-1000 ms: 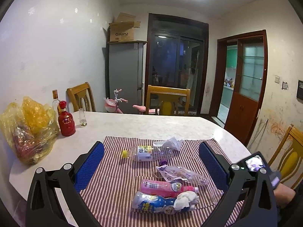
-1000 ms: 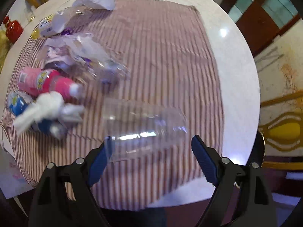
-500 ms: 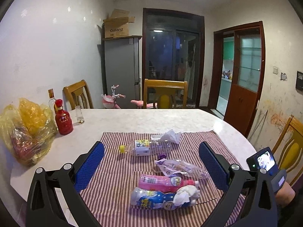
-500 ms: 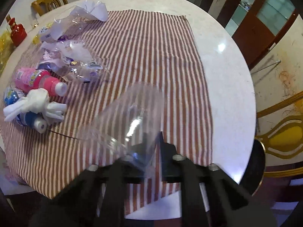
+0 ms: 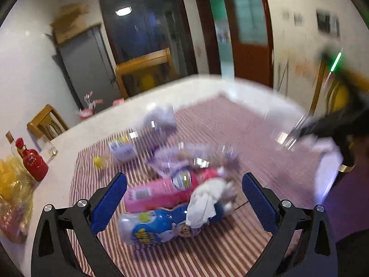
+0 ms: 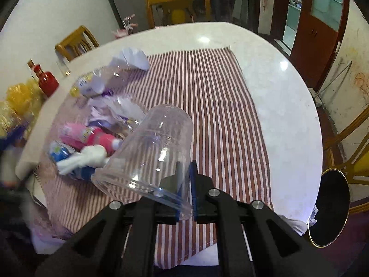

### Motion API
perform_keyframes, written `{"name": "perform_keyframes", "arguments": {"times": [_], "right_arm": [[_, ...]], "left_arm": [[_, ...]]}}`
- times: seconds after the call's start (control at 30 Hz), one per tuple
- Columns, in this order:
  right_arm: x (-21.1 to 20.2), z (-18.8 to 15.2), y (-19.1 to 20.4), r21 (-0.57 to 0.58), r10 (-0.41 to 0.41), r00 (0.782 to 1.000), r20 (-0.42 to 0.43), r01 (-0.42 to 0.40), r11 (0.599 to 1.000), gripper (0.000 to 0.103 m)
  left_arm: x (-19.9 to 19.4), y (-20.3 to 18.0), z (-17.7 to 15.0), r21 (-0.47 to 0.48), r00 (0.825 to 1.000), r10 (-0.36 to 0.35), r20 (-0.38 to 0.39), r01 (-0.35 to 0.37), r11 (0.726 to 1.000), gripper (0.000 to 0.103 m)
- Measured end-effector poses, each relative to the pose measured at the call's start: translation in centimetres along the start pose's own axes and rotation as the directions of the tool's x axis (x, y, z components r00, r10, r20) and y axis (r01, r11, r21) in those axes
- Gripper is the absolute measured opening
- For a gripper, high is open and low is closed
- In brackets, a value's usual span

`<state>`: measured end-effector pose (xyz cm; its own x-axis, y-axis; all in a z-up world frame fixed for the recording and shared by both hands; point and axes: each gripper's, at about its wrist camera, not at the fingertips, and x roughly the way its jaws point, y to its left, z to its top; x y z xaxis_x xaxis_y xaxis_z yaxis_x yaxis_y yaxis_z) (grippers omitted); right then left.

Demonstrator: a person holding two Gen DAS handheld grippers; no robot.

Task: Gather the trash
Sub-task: 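Grasp the white tissue with the left tool while the right tool holds the cup, then carry the cup and tissue over to the black bin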

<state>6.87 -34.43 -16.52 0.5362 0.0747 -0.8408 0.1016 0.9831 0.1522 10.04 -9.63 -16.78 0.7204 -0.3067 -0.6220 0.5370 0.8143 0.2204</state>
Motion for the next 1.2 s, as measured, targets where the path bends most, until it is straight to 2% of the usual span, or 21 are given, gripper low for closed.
{"name": "perform_keyframes", "arguments": {"times": [0.13,0.17,0.2,0.23,0.27,0.3,0.33,0.37,0.47,0.53,0.83,1.07,1.2], "right_arm": [[-1.3,0.2,-0.6,0.022,0.009,0.999,0.031,-0.01,1.0,0.008],[-1.4,0.2,-0.8,0.027,0.01,0.999,0.035,-0.011,1.0,0.008],[-1.5,0.1,-1.0,0.031,0.011,0.999,0.037,-0.012,0.999,0.008],[-1.6,0.2,-1.3,0.039,0.011,0.999,0.04,-0.013,0.999,0.009],[-1.7,0.0,-1.5,0.044,0.012,0.999,0.041,-0.014,0.999,0.009],[-1.8,-0.1,-1.7,0.048,0.012,0.999,0.042,-0.014,0.999,0.009],[-1.8,-0.1,-1.8,0.053,0.011,0.999,0.044,-0.013,0.999,0.009],[-1.8,-0.1,-2.0,0.058,0.012,0.999,0.046,-0.015,0.998,0.009],[-1.9,0.0,-2.4,0.067,0.012,0.999,0.051,-0.015,0.998,0.01],[-1.9,-0.1,-2.5,0.071,0.012,0.999,0.053,-0.016,0.997,0.01],[-1.6,0.2,-2.6,0.074,0.039,0.997,0.061,-0.043,0.996,0.009],[-2.5,0.6,-2.7,0.077,0.07,0.994,0.083,-0.076,0.994,0.005],[-4.7,0.2,-6.1,0.14,0.053,0.99,0.132,-0.072,0.988,0.005]], "left_arm": [[5.5,-1.5,-0.6,0.049,0.987,0.076,-0.144,-0.07,0.996,0.096],[6.3,-1.4,-0.6,0.044,0.982,0.077,-0.174,-0.07,0.997,0.091],[7.0,-1.4,-0.7,0.03,0.978,0.057,-0.203,-0.052,0.998,0.08],[7.8,-1.2,-0.7,-0.002,0.973,0.001,-0.231,-0.002,1.0,0.075],[8.4,-1.0,-0.8,-0.037,0.965,-0.043,-0.257,0.035,0.999,0.063],[8.6,-1.0,-0.9,-0.049,0.962,-0.057,-0.269,0.045,0.998,0.045],[9.0,-0.9,-1.0,-0.059,0.957,-0.065,-0.282,0.051,0.997,0.037],[9.2,-1.1,-1.1,-0.068,0.955,-0.072,-0.287,0.054,0.996,0.022],[8.9,-0.4,-1.0,-0.144,0.952,-0.124,-0.28,0.086,0.986,0.013],[7.7,0.3,-0.7,-0.195,0.959,-0.158,-0.234,0.112,0.974,0.013],[2.0,2.9,2.4,-0.233,0.989,-0.129,-0.074,0.109,0.966,0.013],[-0.6,1.3,5.1,-0.185,0.988,-0.156,-0.001,0.153,0.971,0.013],[-1.3,-1.1,6.9,-0.141,0.979,-0.198,0.036,0.202,0.969,0.013]]}}
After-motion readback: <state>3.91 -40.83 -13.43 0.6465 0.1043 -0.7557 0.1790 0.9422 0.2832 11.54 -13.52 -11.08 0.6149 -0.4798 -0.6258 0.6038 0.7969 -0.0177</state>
